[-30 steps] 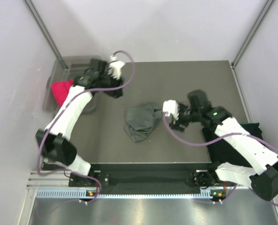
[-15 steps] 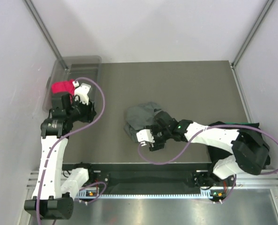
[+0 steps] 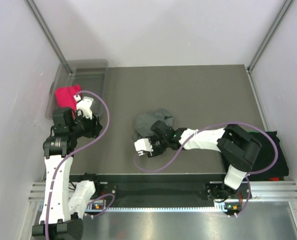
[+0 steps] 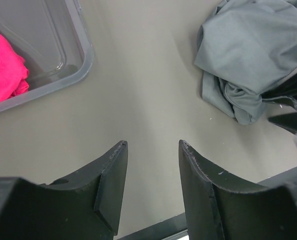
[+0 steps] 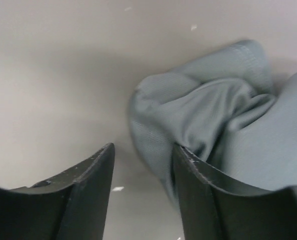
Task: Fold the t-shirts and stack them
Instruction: Flatten the tshirt out
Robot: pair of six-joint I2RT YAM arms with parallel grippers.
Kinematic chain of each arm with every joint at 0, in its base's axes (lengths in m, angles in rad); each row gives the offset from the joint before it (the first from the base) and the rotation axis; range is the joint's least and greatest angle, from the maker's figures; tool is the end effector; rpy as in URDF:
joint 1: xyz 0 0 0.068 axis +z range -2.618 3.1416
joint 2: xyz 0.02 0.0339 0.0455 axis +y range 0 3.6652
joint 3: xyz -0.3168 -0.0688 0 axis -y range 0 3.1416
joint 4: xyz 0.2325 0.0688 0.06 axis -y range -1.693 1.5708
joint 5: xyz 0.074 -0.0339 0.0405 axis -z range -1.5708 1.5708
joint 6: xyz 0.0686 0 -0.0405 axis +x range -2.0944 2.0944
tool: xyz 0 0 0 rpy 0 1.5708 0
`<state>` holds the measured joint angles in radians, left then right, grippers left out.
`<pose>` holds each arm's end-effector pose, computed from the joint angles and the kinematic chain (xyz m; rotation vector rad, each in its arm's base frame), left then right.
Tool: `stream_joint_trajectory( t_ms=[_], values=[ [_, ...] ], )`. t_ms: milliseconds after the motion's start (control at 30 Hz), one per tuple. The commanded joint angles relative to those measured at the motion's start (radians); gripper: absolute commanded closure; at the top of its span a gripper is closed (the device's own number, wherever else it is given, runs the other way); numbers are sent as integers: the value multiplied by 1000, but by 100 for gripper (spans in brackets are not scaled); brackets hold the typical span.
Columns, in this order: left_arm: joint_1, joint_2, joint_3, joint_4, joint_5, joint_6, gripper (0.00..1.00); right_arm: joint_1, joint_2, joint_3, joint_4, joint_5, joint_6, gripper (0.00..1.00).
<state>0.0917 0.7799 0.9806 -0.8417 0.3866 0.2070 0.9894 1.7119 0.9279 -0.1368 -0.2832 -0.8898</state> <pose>0.1227 -0.0147 0.3592 0.3360 2.1429 -0.2567 0.1796 0.3082 0.1941 -2.0718 1.3668 0.3946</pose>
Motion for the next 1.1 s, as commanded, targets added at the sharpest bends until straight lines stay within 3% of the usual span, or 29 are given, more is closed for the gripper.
stream_joint_trajectory(
  t_ms=[0, 67, 133, 167, 233, 367, 400, 500, 667, 800, 900, 967, 1067],
  values=[
    [11, -11, -14, 29, 32, -20, 50, -8, 60, 74, 57, 16, 12, 52],
    [17, -16, -11, 29, 47, -24, 50, -14, 75, 84, 65, 33, 18, 59],
    [17, -21, -11, 27, 49, -24, 50, -14, 84, 89, 74, 74, 35, 75],
    [19, -25, -11, 27, 51, -26, 50, -12, 83, 101, 65, 90, 37, 90],
    [19, -31, -11, 29, 51, -23, 50, -12, 22, 104, 34, 149, 43, 100],
    [17, -47, -11, 32, 70, -26, 50, -14, -237, 113, -10, 239, -14, 100],
    [17, -47, -10, 32, 89, -29, 50, -12, -280, 170, -149, 262, -9, 100],
    [17, -30, 15, 24, 164, -24, 50, -58, -353, 355, -327, 233, 2, 100],
    [16, 79, 104, 4, 236, 26, 49, -266, -342, 720, -420, 82, 113, 100],
    [-10, 211, 197, 4, 270, 104, 49, -380, -313, 795, -341, 168, 56, 100],
    [-146, 370, 303, -31, 171, 161, 50, -465, -270, 764, -246, 262, 57, 100],
    [-323, 483, 361, -56, 51, 209, 51, -532, -242, 735, -213, 277, 75, 100],
    [-489, 588, 363, -43, 17, 252, 52, -609, -184, 678, -162, 315, 129, 100]
  ],
)
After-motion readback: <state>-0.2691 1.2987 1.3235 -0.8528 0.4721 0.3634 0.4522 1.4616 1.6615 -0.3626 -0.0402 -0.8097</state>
